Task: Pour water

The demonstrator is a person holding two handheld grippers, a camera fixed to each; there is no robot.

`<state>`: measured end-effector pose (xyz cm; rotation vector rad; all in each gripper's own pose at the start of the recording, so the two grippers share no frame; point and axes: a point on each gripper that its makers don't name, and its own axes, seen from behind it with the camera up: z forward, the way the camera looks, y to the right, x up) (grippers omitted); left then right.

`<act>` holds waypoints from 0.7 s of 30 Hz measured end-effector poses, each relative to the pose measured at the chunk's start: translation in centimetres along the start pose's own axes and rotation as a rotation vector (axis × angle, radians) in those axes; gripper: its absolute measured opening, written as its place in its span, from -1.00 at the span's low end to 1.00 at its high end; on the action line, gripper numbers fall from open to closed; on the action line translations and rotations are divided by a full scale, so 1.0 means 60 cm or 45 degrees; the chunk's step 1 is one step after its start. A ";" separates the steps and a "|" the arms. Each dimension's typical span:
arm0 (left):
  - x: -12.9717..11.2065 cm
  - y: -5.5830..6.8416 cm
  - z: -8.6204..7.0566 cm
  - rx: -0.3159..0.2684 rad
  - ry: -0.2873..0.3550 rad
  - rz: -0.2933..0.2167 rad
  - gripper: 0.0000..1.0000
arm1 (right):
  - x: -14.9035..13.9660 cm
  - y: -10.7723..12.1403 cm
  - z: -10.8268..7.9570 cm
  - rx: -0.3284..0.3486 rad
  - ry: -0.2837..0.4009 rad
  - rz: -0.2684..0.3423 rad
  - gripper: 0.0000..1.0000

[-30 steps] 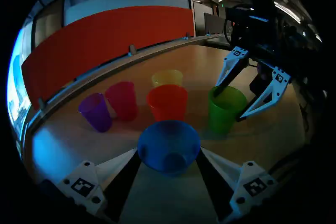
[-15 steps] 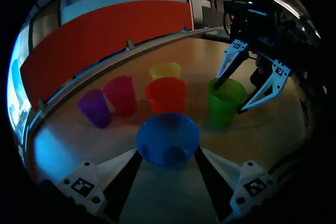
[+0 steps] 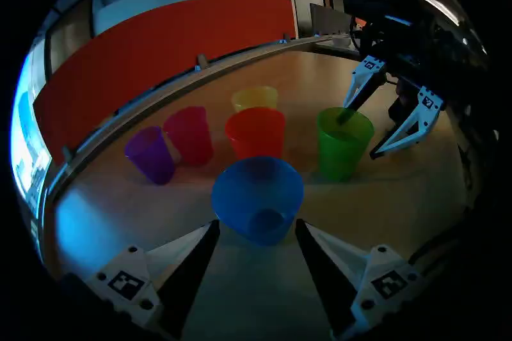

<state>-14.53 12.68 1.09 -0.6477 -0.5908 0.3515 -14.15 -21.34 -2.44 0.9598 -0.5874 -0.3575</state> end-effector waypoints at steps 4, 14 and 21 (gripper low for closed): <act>-0.001 0.001 -0.014 0.015 0.009 -0.010 0.75 | -0.004 0.007 -0.017 -0.036 0.009 0.011 0.86; -0.007 -0.011 -0.057 0.100 0.050 -0.063 0.75 | -0.011 0.020 -0.066 -0.134 0.061 0.063 0.86; -0.003 -0.033 -0.088 0.196 0.103 -0.105 0.75 | -0.015 0.037 -0.096 -0.238 0.120 0.142 0.85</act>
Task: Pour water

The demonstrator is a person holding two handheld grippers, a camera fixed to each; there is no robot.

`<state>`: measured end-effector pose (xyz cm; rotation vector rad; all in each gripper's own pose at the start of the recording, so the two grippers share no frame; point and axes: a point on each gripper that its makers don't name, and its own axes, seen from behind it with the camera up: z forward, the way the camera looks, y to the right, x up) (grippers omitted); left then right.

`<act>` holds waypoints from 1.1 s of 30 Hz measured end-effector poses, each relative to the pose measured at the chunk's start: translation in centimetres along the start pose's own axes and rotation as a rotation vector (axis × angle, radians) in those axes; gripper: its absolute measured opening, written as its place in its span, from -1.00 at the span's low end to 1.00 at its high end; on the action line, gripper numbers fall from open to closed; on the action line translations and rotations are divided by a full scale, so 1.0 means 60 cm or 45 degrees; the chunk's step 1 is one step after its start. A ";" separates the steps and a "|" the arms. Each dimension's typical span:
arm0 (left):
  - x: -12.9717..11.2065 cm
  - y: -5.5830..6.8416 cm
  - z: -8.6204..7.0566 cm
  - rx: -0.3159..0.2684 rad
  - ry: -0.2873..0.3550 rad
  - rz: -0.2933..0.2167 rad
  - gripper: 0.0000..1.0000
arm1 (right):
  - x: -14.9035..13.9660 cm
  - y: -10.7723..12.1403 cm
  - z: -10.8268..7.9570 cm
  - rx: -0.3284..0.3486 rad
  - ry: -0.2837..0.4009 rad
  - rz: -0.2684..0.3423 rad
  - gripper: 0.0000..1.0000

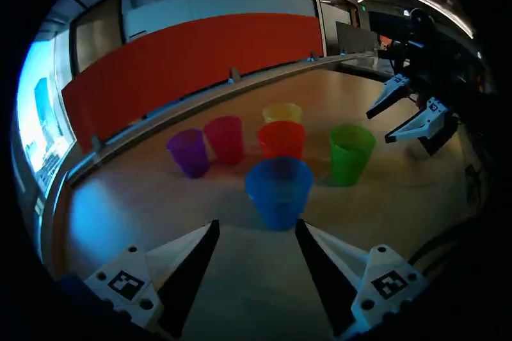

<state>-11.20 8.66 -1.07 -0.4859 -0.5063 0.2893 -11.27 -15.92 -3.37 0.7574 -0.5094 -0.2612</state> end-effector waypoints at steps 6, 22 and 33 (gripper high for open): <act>0.010 -0.026 -0.021 0.097 0.056 -0.031 0.75 | 0.010 0.029 -0.023 -0.133 0.069 0.053 0.85; 0.044 -0.093 -0.081 0.338 0.293 -0.155 0.75 | 0.049 0.095 -0.072 -0.519 0.321 0.162 0.86; 0.063 -0.137 -0.131 0.508 0.476 -0.298 0.75 | 0.106 0.147 -0.155 -0.796 0.541 0.197 0.86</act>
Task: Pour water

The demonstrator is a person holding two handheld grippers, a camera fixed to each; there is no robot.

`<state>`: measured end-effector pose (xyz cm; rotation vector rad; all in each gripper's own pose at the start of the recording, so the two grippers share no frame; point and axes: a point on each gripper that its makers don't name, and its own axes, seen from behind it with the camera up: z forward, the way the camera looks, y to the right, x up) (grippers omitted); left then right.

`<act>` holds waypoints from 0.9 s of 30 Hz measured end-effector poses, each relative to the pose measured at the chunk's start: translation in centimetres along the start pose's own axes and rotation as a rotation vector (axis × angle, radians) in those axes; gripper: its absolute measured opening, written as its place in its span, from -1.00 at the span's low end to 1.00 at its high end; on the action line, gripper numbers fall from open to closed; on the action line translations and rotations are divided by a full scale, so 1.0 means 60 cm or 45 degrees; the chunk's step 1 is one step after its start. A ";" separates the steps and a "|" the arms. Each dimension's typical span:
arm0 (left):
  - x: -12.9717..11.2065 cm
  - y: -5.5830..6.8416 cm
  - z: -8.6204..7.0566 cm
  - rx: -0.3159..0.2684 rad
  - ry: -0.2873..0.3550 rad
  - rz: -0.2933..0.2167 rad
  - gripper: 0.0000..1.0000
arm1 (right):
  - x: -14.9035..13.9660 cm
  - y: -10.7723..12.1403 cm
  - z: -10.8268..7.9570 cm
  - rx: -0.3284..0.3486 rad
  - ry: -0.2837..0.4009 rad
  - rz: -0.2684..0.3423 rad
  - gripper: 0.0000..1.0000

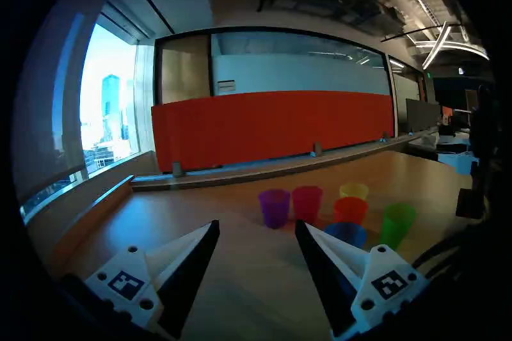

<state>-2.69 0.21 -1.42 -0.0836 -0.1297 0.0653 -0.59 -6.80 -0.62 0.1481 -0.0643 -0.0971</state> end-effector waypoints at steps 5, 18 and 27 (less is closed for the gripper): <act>0.001 -0.014 -0.006 0.056 0.016 -0.064 0.75 | 0.031 0.035 -0.015 -0.096 0.064 0.030 0.85; 0.014 -0.014 -0.005 0.083 0.076 -0.208 0.75 | 0.039 0.083 -0.030 -0.191 0.083 0.105 0.86; 0.009 -0.018 0.008 0.154 0.086 -0.203 0.75 | 0.046 0.087 -0.028 -0.207 0.062 0.126 0.86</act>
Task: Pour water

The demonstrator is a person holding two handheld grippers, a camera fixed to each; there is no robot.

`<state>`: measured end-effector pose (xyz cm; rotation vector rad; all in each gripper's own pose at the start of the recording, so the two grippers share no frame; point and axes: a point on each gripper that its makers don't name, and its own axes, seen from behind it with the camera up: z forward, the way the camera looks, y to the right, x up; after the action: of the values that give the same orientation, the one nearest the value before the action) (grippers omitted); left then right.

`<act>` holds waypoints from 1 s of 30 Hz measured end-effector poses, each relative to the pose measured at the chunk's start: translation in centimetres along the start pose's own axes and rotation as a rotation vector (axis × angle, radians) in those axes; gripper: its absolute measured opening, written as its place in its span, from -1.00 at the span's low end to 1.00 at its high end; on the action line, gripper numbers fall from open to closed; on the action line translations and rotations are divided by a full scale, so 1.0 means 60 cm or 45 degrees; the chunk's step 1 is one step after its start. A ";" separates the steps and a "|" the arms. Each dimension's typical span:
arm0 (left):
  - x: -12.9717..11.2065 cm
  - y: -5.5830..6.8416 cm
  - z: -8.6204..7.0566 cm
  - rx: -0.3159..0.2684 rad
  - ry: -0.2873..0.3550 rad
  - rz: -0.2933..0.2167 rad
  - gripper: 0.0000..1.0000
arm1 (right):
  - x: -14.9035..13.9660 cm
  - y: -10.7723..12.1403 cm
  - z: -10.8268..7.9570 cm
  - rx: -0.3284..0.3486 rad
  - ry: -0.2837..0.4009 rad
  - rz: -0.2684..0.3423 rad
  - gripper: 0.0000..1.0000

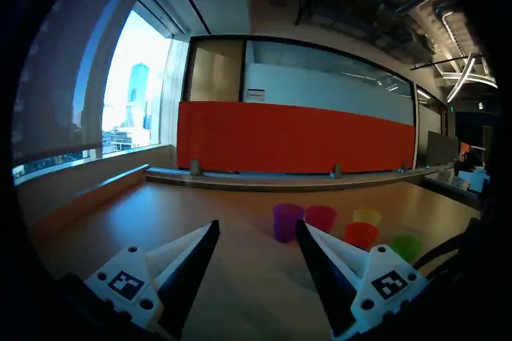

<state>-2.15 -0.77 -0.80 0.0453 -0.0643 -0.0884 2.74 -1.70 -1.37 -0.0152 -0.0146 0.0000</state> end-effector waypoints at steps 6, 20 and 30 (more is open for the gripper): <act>-0.001 -0.005 0.008 0.038 0.043 -0.012 0.75 | -0.001 0.000 -0.004 -0.013 -0.024 -0.030 0.87; -0.022 -0.009 0.018 0.109 0.086 0.079 0.75 | 0.011 0.007 -0.008 -0.051 -0.037 -0.021 0.93; -0.038 -0.024 0.008 0.127 0.095 0.076 0.75 | -0.004 0.004 -0.003 -0.053 -0.051 -0.003 0.94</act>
<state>-4.58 -2.00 -0.51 0.1461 0.0047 -0.0235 2.52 -1.48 -1.54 -0.0569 -0.0543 -0.0024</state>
